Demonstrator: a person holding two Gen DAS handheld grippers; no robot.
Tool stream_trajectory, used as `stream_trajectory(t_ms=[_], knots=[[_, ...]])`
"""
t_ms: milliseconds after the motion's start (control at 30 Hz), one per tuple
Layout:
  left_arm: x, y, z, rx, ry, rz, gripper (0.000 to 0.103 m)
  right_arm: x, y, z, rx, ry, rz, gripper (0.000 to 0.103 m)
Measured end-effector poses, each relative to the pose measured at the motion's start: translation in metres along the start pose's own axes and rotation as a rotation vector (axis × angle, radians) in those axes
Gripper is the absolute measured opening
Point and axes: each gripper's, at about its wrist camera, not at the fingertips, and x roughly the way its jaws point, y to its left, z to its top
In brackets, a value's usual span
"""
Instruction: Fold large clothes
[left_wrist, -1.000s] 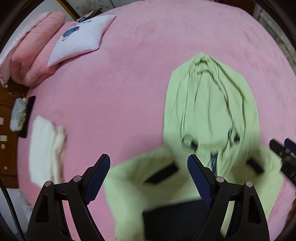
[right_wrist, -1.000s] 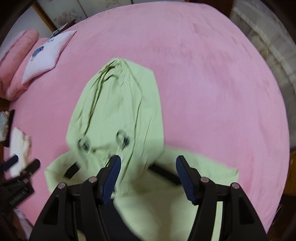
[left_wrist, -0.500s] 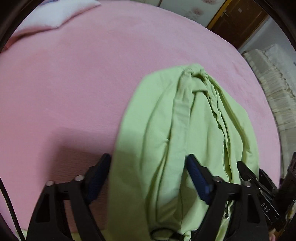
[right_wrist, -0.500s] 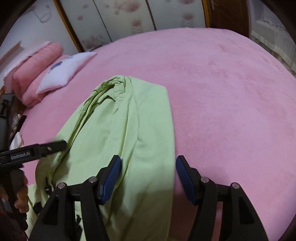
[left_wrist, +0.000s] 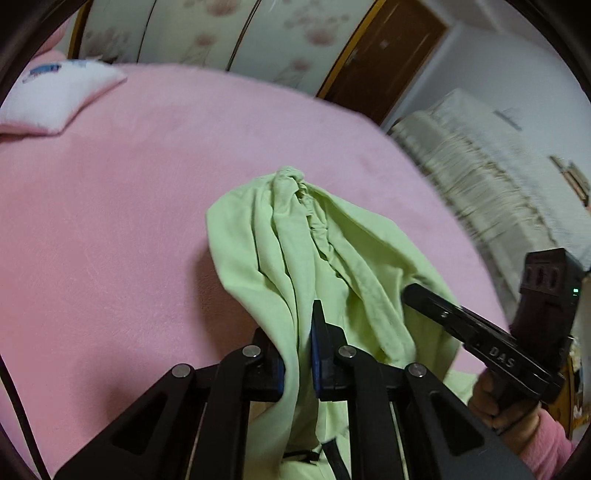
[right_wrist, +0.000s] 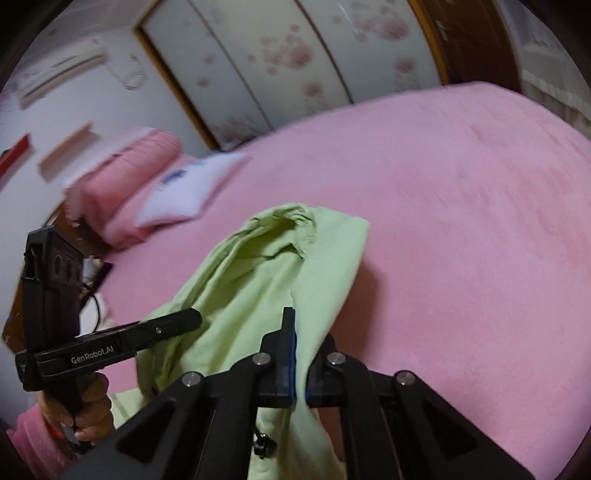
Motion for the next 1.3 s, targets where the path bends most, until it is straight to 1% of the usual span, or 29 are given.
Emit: stream_trajectory(t_ms=[67, 133, 200, 267, 333, 367, 400, 500, 567, 600, 633, 667, 700, 733, 767, 800, 867, 933, 1000, 1033, 1067, 1100, 1167, 1233, 1300], knots=[[-0.021, -0.005, -0.006, 0.027, -0.027, -0.013, 0.008, -0.02, 0.013, -0.003, -0.052, -0.025, 0.033, 0.002], [-0.053, -0.014, -0.022, 0.064, -0.049, -0.03, 0.008, -0.041, 0.022, -0.009, -0.084, -0.041, 0.065, 0.002], [-0.08, -0.023, -0.038, 0.092, -0.056, -0.042, 0.008, -0.07, 0.031, -0.023, -0.117, -0.064, 0.108, 0.002], [-0.105, -0.03, -0.062, 0.108, -0.051, -0.028, 0.009, -0.091, 0.037, -0.039, -0.126, -0.053, 0.091, 0.002], [-0.118, -0.033, -0.086, 0.095, -0.017, 0.0, 0.011, -0.104, 0.042, -0.06, -0.103, -0.025, 0.068, 0.006], [-0.119, -0.037, -0.099, 0.087, -0.001, 0.02, 0.012, -0.107, 0.044, -0.07, -0.093, -0.015, 0.064, 0.006], [-0.12, -0.039, -0.112, 0.078, 0.009, 0.043, 0.014, -0.113, 0.047, -0.088, -0.077, 0.008, 0.049, 0.006], [-0.119, -0.05, -0.154, 0.068, 0.043, 0.105, 0.021, -0.124, 0.055, -0.129, -0.054, 0.072, -0.008, 0.006], [-0.12, -0.053, -0.172, 0.076, 0.055, 0.145, 0.026, -0.128, 0.059, -0.149, -0.037, 0.105, -0.046, 0.011], [-0.12, -0.057, -0.181, 0.085, 0.064, 0.173, 0.032, -0.13, 0.061, -0.158, -0.024, 0.126, -0.069, 0.021], [-0.123, -0.058, -0.189, 0.091, 0.081, 0.205, 0.042, -0.132, 0.059, -0.165, -0.005, 0.139, -0.08, 0.039], [-0.124, -0.061, -0.195, 0.095, 0.093, 0.232, 0.048, -0.136, 0.059, -0.171, 0.016, 0.142, -0.076, 0.046], [-0.126, -0.063, -0.198, 0.094, 0.1, 0.254, 0.062, -0.141, 0.058, -0.175, 0.034, 0.138, -0.071, 0.053], [-0.129, -0.065, -0.201, 0.093, 0.102, 0.27, 0.07, -0.145, 0.059, -0.176, 0.045, 0.136, -0.073, 0.055], [-0.134, -0.067, -0.2, 0.092, 0.107, 0.284, 0.073, -0.148, 0.06, -0.175, 0.053, 0.143, -0.078, 0.056], [-0.138, -0.068, -0.199, 0.088, 0.127, 0.307, 0.076, -0.149, 0.061, -0.172, 0.061, 0.156, -0.085, 0.058], [-0.143, -0.072, -0.191, 0.07, 0.166, 0.328, 0.076, -0.148, 0.061, -0.164, 0.078, 0.193, -0.089, 0.06], [-0.152, -0.067, -0.177, 0.021, 0.189, 0.332, 0.076, -0.146, 0.06, -0.147, 0.121, 0.256, -0.082, 0.061], [-0.161, -0.067, -0.16, -0.053, 0.226, 0.295, 0.076, -0.145, 0.055, -0.132, 0.188, 0.314, -0.071, 0.061], [-0.162, -0.056, -0.148, -0.086, 0.247, 0.283, 0.076, -0.144, 0.054, -0.127, 0.214, 0.332, -0.065, 0.061], [-0.163, -0.052, -0.139, -0.114, 0.265, 0.273, 0.076, -0.14, 0.05, -0.113, 0.263, 0.345, -0.04, 0.061], [-0.162, -0.049, -0.129, -0.14, 0.28, 0.268, 0.076, -0.136, 0.047, -0.103, 0.297, 0.337, -0.011, 0.061], [-0.155, -0.042, -0.105, -0.181, 0.306, 0.261, 0.076, -0.122, 0.039, -0.083, 0.346, 0.327, 0.032, 0.061], [-0.136, -0.036, -0.078, -0.195, 0.32, 0.24, 0.076, -0.101, 0.027, -0.066, 0.381, 0.344, 0.056, 0.062], [-0.116, -0.025, -0.062, -0.226, 0.353, 0.234, 0.076, -0.073, 0.015, -0.056, 0.419, 0.401, 0.049, 0.062]])
